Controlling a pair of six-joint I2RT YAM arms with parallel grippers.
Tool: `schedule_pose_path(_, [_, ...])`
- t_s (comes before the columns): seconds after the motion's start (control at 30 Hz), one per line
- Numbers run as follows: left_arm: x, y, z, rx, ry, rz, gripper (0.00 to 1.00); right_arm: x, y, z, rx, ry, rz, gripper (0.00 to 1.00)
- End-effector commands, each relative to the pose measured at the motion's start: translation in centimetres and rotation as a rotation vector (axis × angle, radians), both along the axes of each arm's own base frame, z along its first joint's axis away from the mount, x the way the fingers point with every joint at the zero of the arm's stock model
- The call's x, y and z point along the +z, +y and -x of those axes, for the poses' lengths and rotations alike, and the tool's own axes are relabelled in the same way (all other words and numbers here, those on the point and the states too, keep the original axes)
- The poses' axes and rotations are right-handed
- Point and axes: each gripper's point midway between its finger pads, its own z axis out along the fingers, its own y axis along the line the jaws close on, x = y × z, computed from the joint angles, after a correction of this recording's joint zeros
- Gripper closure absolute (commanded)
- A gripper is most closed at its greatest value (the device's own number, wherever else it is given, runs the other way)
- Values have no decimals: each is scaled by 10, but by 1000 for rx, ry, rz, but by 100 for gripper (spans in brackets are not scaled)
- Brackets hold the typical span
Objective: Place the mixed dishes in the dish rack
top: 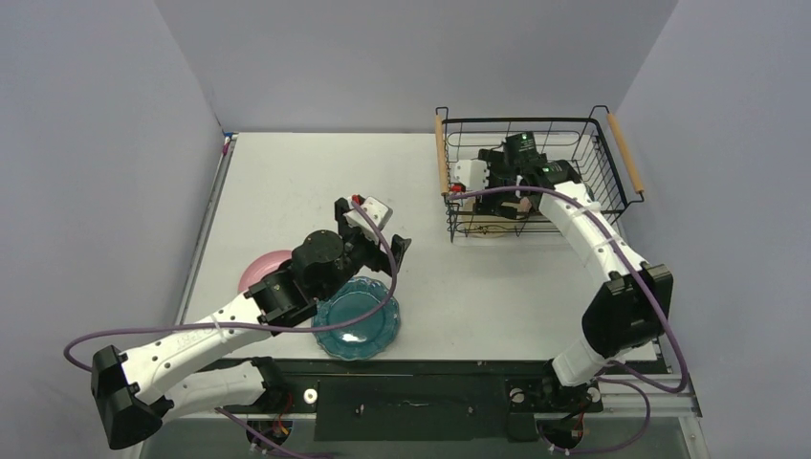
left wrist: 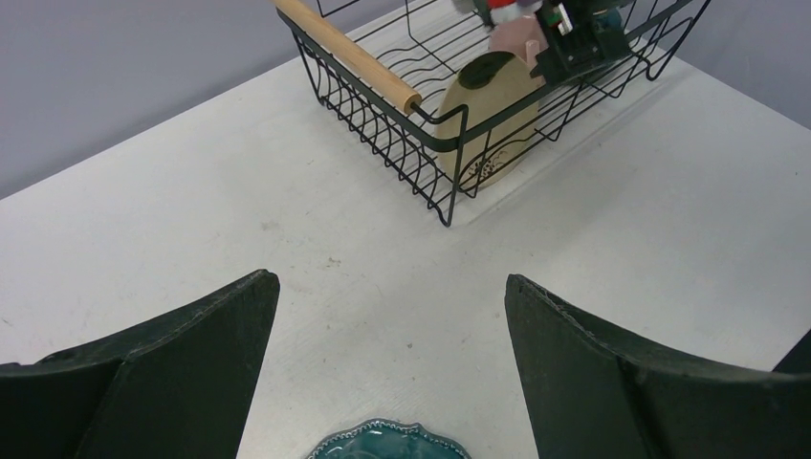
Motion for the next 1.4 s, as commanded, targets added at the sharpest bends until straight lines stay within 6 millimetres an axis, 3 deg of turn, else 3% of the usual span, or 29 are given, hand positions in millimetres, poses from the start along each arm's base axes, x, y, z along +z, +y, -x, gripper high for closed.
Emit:
schedule_pose_path(0.0, [4, -8, -2, -9, -3, 37, 14, 45, -7, 8, -100, -132, -125, 18])
schedule_pose_path(0.13, [-5, -8, -8, 8, 19, 27, 14, 71, -18, 16, -232, -259, -250, 17])
schedule_pose_path(0.27, [-13, -6, -20, 56, 52, 28, 14, 107, -20, 25, -426, -402, -545, 15])
schedule_pose_path(0.33, [-20, -3, -25, 89, 81, 19, 14, 129, -12, 40, -478, -426, -760, 15])
schedule_pose_path(0.4, [-27, 1, -30, 132, 115, 23, 13, 140, 12, 57, -461, -374, -961, 15])
schedule_pose_path(0.47, [-36, 4, -31, 175, 176, 37, 11, 143, 38, 77, -457, -307, -1128, 14])
schedule_pose_path(0.5, [-38, 4, -32, 201, 223, 81, 11, 139, 60, 90, -472, -234, -1238, 14])
schedule_pose_path(0.53, [-47, 8, -29, 217, 267, 73, 10, 144, 55, 94, -561, -260, -1316, 14])
schedule_pose_path(0.63, [-66, 23, -28, 294, 419, 164, 10, 115, 90, 118, -734, 17, -1524, 14])
schedule_pose_path(0.73, [-87, 49, -25, 369, 518, 206, 11, 79, 134, 147, -744, 220, -1512, 14])
schedule_pose_path(0.87, [-83, 78, -25, 436, 515, 273, 12, 38, 192, 202, -706, 314, -1403, 13])
schedule_pose_path(0.9, [-77, 84, -25, 446, 496, 286, 12, 30, 190, 200, -758, 285, -1401, 13])
schedule_pose_path(1.1, [-59, 106, -28, 489, 429, 298, 12, -45, 227, 215, -872, 494, -1324, 14])
schedule_pose_path(1.23, [-53, 106, -27, 471, 420, 295, 12, -79, 236, 218, -919, 599, -1283, 17])
schedule_pose_path(1.27, [-52, 106, -26, 464, 414, 290, 12, -79, 240, 217, -915, 650, -1310, 18])
schedule_pose_path(1.3, [-52, 105, -26, 459, 412, 287, 12, -93, 239, 219, -931, 676, -1293, 20])
schedule_pose_path(1.33, [-50, 106, -26, 453, 402, 279, 12, -91, 244, 217, -928, 719, -1330, 21])
schedule_pose_path(1.37, [-48, 106, -26, 450, 395, 275, 12, -104, 244, 219, -946, 740, -1307, 22])
